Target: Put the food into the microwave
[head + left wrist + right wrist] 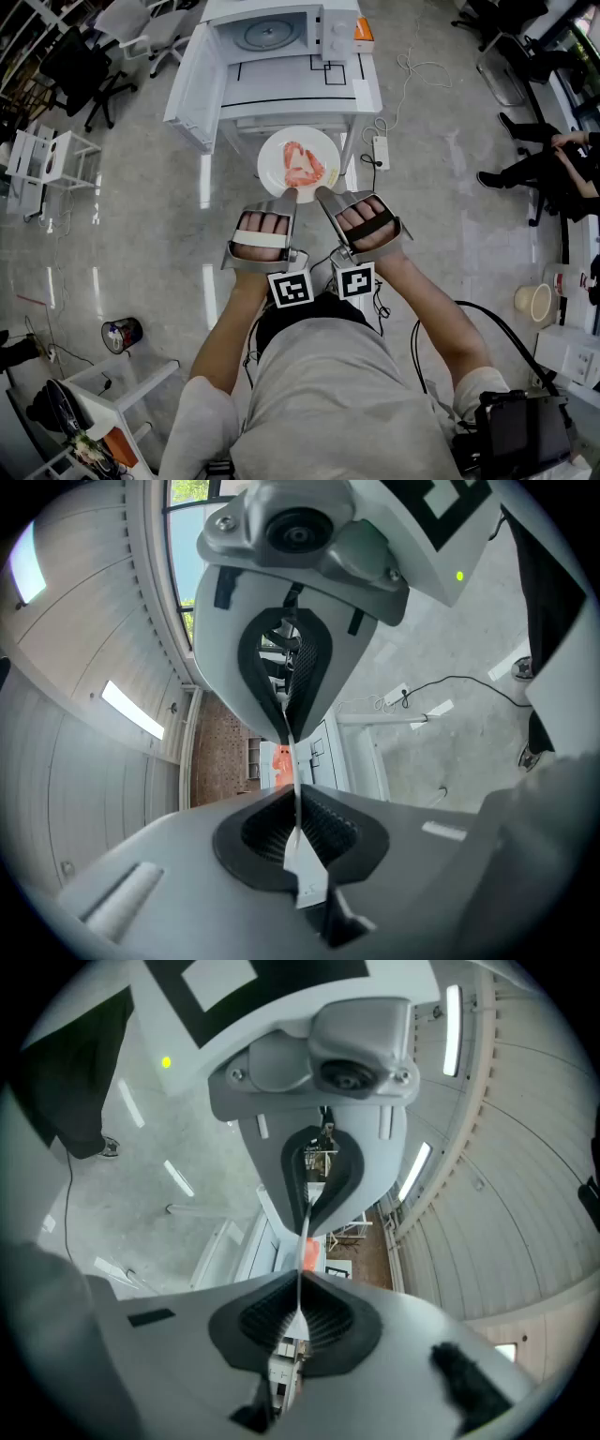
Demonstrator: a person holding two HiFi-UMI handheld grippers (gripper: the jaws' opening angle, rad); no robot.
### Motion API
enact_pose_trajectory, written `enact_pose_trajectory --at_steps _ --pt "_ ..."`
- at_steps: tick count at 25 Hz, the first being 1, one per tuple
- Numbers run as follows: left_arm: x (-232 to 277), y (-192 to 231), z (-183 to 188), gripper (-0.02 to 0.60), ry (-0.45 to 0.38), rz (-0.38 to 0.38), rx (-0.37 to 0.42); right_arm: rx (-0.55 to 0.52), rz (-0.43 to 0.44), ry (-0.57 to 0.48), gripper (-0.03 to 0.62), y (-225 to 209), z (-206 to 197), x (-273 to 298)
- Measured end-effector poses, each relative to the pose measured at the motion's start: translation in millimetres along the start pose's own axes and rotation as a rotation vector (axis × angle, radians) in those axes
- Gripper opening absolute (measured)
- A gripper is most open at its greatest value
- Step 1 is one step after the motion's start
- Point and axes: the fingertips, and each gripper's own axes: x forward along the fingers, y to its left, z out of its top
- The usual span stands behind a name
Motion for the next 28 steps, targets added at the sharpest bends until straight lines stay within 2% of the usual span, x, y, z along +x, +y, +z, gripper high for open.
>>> enact_pose_trajectory --at_steps 9,20,24,28 --pt "4 0 -5 0.02 -0.002 0.0 -0.011 0.003 -0.002 0.003 0.017 -1 2 7" --pt "22 4 -6 0.018 0.005 0.002 -0.02 0.011 -0.058 0.006 0.018 -2 -6 11" --pt "30 3 -10 0.018 0.019 -0.005 -0.036 0.081 -0.053 -0.002 0.018 -5 -8 12" --pt "61 1 -29 0.018 0.031 -0.021 -0.055 0.153 -0.032 0.003 0.018 2 -13 41"
